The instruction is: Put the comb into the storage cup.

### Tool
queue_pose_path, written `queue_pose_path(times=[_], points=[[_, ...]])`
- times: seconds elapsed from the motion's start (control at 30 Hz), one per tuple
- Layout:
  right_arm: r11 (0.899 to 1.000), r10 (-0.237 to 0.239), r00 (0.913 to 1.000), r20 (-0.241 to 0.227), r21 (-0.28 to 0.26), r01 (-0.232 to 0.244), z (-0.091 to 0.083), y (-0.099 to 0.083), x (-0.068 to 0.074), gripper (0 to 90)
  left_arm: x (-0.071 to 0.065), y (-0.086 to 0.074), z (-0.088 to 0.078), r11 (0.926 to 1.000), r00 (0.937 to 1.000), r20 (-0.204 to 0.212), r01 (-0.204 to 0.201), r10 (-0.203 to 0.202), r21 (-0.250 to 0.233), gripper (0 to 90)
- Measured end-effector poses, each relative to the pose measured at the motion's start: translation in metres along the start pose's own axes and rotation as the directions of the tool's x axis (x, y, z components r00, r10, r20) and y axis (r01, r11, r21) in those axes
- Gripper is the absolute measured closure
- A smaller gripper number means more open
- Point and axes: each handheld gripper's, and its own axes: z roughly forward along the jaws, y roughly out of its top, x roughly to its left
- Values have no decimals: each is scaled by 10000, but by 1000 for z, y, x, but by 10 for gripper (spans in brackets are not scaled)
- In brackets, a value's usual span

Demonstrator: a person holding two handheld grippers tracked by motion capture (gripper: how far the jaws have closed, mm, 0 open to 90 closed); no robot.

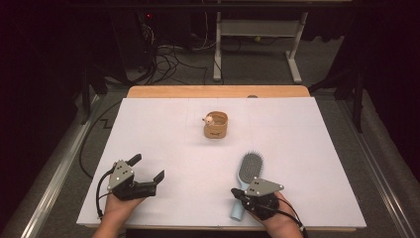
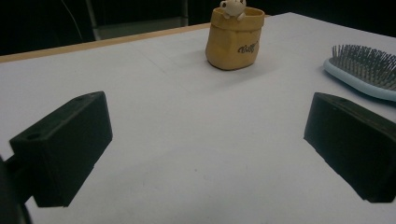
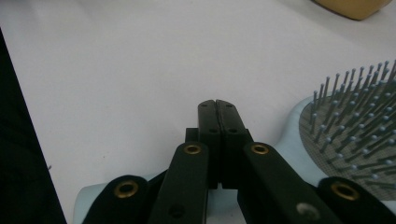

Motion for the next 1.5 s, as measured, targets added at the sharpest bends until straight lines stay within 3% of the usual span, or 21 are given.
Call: queue_pose_path(times=[0.83, 1.03, 1.5], points=[[9961, -310, 9992, -235, 819, 328, 1, 3, -2, 900, -1, 0, 1, 9999, 9998, 152, 104, -105, 62, 18], [9934, -367, 9992, -181, 1082, 385, -4, 0, -6, 900, 0, 0, 0, 9999, 9998, 135, 145, -145, 14, 18], [9907, -7, 9999, 116, 1364, -9, -25, -10, -24, 900, 1, 0, 0, 9999, 9998, 135, 152, -152, 22, 18]])
